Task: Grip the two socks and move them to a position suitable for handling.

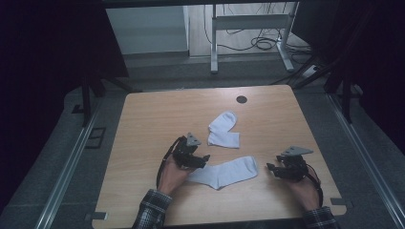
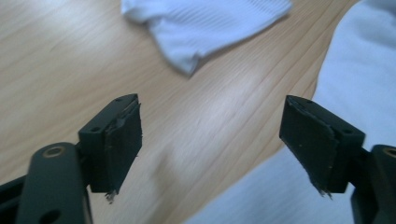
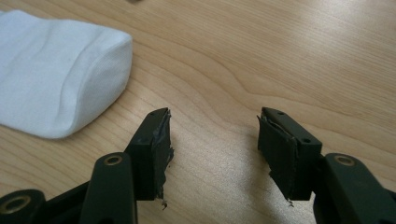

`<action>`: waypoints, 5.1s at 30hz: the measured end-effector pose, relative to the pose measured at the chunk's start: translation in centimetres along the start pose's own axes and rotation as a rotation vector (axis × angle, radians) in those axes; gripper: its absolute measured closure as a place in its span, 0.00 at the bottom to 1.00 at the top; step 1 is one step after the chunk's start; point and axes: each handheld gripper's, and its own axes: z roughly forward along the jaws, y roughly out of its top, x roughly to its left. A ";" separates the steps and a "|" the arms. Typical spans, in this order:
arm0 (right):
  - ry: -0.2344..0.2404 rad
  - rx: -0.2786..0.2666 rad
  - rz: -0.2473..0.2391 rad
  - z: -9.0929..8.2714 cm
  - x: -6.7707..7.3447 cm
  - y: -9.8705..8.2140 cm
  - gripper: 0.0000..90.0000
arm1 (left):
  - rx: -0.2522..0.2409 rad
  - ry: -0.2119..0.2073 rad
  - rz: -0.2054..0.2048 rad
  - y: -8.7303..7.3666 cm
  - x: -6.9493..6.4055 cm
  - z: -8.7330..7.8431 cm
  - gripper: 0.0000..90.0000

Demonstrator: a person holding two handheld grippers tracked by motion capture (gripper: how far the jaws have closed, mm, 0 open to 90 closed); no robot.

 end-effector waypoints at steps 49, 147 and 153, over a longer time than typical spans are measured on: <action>0.017 -0.053 -0.011 0.1 0.0 -0.7 0.42 | -0.047 -0.023 0.038 5.7 -0.6 5.5 0.97; 0.017 -0.053 -0.012 0.1 0.0 -0.7 0.41 | -0.057 0.291 -0.327 -0.7 12.6 1.7 0.31; 0.016 -0.054 -0.012 0.1 0.1 -0.7 0.41 | 0.005 0.275 -0.286 -1.8 11.6 3.3 0.29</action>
